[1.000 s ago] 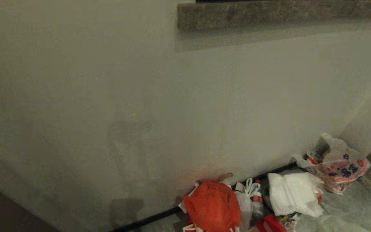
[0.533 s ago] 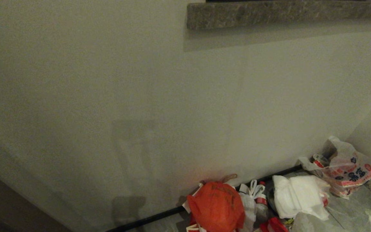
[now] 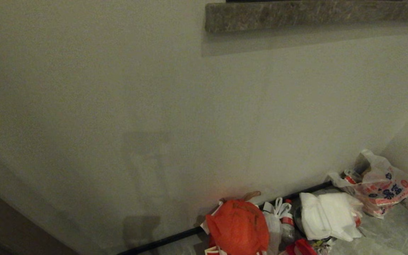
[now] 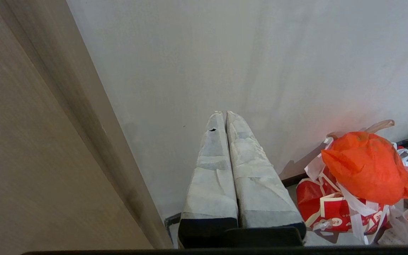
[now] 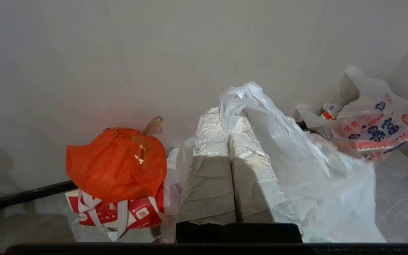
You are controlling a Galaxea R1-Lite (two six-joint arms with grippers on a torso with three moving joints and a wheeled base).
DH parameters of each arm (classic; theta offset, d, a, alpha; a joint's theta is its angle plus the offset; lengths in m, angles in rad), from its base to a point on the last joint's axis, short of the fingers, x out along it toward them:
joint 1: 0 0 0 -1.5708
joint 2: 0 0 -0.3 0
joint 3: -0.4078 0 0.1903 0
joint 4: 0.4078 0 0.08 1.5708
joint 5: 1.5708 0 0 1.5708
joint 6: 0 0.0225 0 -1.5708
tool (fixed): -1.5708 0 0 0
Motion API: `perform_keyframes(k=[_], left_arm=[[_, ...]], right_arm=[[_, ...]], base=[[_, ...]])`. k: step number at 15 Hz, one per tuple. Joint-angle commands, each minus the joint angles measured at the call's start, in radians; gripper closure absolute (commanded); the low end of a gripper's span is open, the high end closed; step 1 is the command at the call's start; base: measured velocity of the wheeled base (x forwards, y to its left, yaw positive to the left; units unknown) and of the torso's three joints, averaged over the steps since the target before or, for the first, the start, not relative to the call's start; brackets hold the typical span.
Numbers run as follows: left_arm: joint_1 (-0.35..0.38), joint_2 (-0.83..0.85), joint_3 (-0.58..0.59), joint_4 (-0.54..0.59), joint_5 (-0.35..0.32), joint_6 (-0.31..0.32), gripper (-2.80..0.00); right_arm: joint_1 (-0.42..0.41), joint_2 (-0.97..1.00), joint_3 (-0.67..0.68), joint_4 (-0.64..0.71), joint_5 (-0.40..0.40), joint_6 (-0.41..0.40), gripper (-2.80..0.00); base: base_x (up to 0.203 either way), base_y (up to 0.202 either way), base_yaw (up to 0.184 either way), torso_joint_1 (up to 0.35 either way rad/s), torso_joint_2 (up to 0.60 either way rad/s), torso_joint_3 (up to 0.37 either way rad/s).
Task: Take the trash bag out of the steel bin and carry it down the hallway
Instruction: Put the trash bag at the door
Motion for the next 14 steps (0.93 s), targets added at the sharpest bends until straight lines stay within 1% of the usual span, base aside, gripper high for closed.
perform_keyframes(k=[1, 4, 14], left_arm=[[0.001, 0.001, 0.000, 0.000, 0.000, 0.000, 0.00], [0.001, 0.001, 0.000, 0.000, 0.000, 0.000, 0.00], [0.001, 0.001, 0.000, 0.000, 0.000, 0.000, 0.00]], right_arm=[[0.000, 0.000, 0.000, 0.000, 0.000, 0.000, 0.00], [0.000, 0.000, 0.000, 0.000, 0.000, -0.002, 0.00], [0.000, 0.000, 0.001, 0.000, 0.001, 0.000, 0.00]], base=[[0.000, 0.000, 0.000, 0.006, 0.01, -0.037], [0.000, 0.000, 0.000, -0.002, 0.00, -0.141], [0.000, 0.000, 0.000, 0.002, 0.00, -0.194]])
